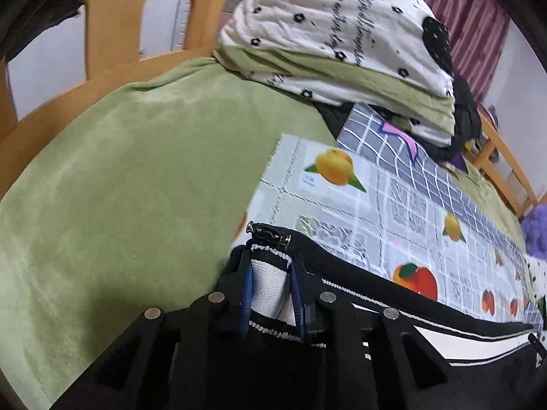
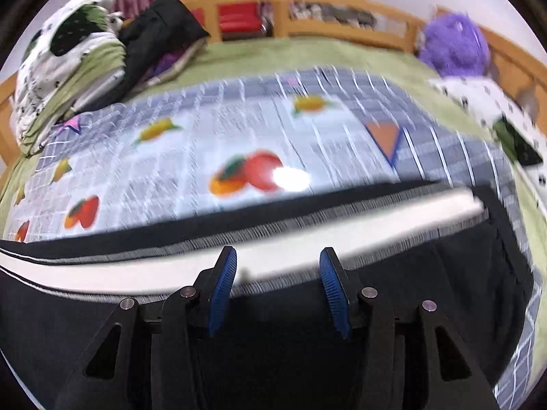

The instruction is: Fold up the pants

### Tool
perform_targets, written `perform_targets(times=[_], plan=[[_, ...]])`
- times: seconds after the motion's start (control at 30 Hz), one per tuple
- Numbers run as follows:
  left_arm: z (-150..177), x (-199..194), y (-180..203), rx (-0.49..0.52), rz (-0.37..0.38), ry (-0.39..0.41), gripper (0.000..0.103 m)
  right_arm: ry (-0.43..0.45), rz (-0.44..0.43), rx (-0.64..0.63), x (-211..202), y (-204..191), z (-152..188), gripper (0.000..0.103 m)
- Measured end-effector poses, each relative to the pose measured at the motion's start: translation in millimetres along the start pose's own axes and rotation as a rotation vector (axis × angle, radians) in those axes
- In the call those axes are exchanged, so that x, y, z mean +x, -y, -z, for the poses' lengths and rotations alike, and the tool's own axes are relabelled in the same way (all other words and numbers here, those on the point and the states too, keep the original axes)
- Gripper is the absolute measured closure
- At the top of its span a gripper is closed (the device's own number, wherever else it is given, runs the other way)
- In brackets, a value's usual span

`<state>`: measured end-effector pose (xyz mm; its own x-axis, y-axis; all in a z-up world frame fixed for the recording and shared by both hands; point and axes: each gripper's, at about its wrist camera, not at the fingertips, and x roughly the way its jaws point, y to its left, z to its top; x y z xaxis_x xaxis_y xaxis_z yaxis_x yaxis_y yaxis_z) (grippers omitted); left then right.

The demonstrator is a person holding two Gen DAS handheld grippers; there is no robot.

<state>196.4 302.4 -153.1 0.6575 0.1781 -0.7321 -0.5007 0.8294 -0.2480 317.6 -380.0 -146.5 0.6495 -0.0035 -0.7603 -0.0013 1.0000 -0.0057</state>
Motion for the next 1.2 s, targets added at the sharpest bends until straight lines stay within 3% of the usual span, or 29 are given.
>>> perform_targets(times=[0.1,0.2,0.27,0.33,0.4,0.47,0.5,0.6,0.63,0.67,0.77,0.83,1.0,1.13,1.2], plan=[[9.8,18.2,10.7,0.068,-0.082,-0.028,0.081,0.017,-0.016,0.005,12.7,-7.2,-8.2,0.051],[8.2,9.1,21.2,0.1,-0.124,-0.032,0.075,-0.101,-0.006,0.011,59.8,-5.7,-6.7,0.051],[6.7,-3.1,31.3,0.125,-0.135,-0.037,0.075,-0.067,0.009,-0.001,66.8,-7.4,-6.4,0.048],[10.7,-21.6,45.6,0.171,-0.117,-0.016,0.066,-0.077,0.031,-0.011,68.2,-12.1,-9.5,0.047],[19.0,-34.6,60.2,0.19,-0.031,-0.004,0.041,-0.082,0.04,-0.005,65.8,-14.1,-9.6,0.048],[30.3,-33.0,76.3,0.187,0.089,-0.031,0.041,-0.083,0.004,0.031,54.4,-12.1,-7.9,0.049],[36.4,-26.1,84.8,0.201,0.097,-0.046,0.041,-0.079,-0.023,0.048,46.4,-11.6,-5.4,0.049],[51.8,18.2,99.1,0.259,-0.022,-0.133,0.04,-0.05,-0.045,0.049,18.6,-15.8,4.8,0.049],[53.3,24.1,98.0,0.255,-0.029,-0.144,0.039,-0.044,-0.045,0.031,11.9,-16.8,7.5,0.049],[50.0,18.8,96.1,0.237,-0.023,-0.12,0.039,-0.036,-0.042,0.01,3.6,-19.2,10.3,0.049],[42.9,8.1,83.2,0.152,-0.033,-0.153,0.042,-0.015,-0.037,-0.027,-23.2,-19.8,24.6,0.049],[44.8,-4.6,75.1,0.125,0.002,-0.168,0.042,-0.012,-0.037,-0.028,-35.5,-17.9,33.8,0.049],[75.5,-59.9,50.2,0.115,0.074,-0.159,0.042,0.042,-0.005,0.027,-68.7,-13.9,53.7,0.049],[94.7,-90.6,46.3,0.118,0.106,-0.169,0.043,0.002,-0.092,0.112,-87.1,-15.6,52.3,0.05],[98.4,-108.6,48.5,0.116,0.114,-0.166,0.046,-0.031,-0.14,0.134,-95.6,-26.8,46.2,0.057]])
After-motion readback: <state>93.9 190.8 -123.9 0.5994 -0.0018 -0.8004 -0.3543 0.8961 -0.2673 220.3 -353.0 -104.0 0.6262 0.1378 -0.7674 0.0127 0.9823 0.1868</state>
